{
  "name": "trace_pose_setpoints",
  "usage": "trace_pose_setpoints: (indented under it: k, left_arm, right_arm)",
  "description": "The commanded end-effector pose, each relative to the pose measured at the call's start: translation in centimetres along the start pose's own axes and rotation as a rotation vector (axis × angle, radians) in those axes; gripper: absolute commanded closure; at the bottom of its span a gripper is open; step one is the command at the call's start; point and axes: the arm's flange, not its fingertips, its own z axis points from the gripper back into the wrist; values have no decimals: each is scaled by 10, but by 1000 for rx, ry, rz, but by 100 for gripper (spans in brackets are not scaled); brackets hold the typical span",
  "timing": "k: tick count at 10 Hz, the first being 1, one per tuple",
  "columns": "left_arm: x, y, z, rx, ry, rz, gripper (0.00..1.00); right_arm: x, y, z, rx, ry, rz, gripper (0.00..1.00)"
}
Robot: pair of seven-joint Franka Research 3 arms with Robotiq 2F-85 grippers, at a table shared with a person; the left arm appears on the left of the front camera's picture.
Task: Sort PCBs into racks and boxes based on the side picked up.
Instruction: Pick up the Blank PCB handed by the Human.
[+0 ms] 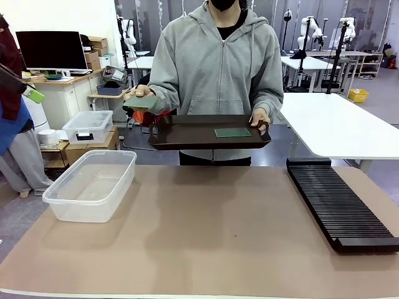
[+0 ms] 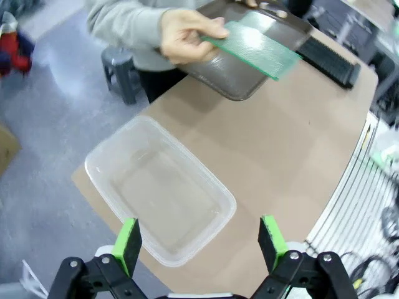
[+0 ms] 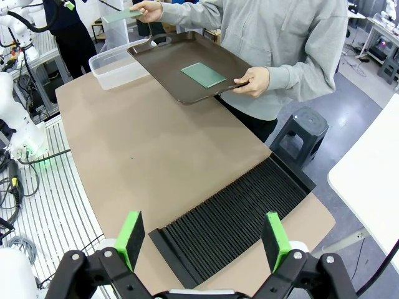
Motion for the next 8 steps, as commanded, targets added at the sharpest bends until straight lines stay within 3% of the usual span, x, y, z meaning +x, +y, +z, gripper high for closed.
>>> trace_pose_setpoints:
  k: [1, 3, 6, 8]
  left_arm:
    - [22, 8, 0, -6, 93, 324, 0]
    - [37, 23, -15, -17, 140, 598, 0]
    - [49, 37, -39, -200, 178, 840, 0]
    - [57, 47, -60, -344, 170, 927, 0]
  right_arm:
    - [-1, 0, 0, 1, -1, 2, 0]
    - [-1, 0, 0, 1, -1, 2, 0]
    - [-1, 0, 0, 1, -1, 2, 0]
    - [-1, 0, 0, 1, -1, 2, 0]
